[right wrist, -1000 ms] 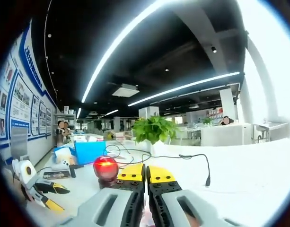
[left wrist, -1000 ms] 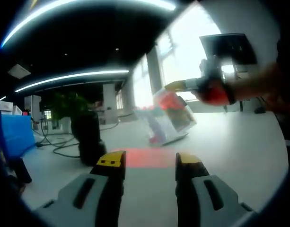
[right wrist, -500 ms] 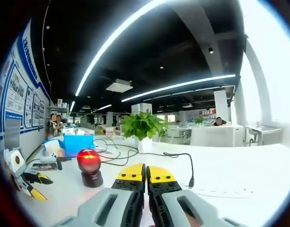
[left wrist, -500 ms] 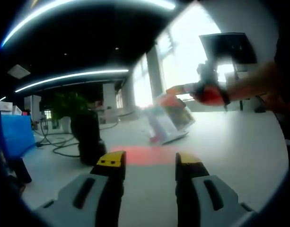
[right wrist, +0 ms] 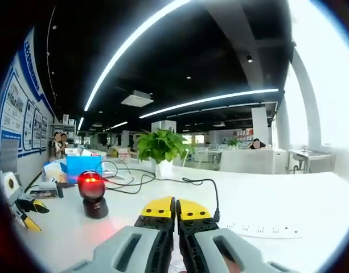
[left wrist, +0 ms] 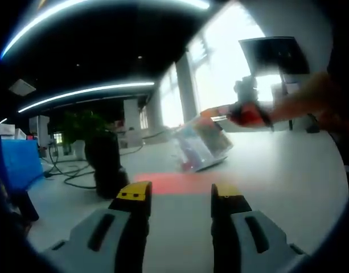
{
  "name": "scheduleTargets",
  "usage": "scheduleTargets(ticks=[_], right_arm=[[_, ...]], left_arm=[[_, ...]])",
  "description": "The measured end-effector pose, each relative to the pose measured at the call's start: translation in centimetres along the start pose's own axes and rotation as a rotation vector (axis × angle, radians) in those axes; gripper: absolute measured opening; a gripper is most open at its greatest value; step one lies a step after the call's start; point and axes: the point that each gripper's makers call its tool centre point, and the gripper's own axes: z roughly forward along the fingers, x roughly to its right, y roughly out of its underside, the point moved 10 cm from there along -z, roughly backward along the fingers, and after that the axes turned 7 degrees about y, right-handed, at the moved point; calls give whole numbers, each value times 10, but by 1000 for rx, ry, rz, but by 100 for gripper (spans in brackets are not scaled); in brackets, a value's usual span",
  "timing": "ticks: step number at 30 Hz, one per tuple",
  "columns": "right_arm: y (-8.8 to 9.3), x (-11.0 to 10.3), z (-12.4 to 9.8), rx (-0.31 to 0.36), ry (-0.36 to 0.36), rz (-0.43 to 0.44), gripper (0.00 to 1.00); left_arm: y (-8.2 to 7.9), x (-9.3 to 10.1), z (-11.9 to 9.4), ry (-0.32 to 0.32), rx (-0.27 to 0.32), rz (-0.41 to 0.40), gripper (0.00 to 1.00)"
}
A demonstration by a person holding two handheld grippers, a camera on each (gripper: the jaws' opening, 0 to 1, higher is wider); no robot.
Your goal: Clip sheet goods on table flip sheet goods clip sheet goods scan sheet goods put sheet goods back to table
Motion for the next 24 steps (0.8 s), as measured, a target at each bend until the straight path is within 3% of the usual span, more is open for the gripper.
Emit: scheduleTargets(ticks=[18,24], right_arm=[[13,14,17,-37,-2,-69,0],[21,28,25,-58,-3,-86,0]], left_arm=[[1,0,1,-4,-9,10,34],[0,0,0,-11,-10,13,34]])
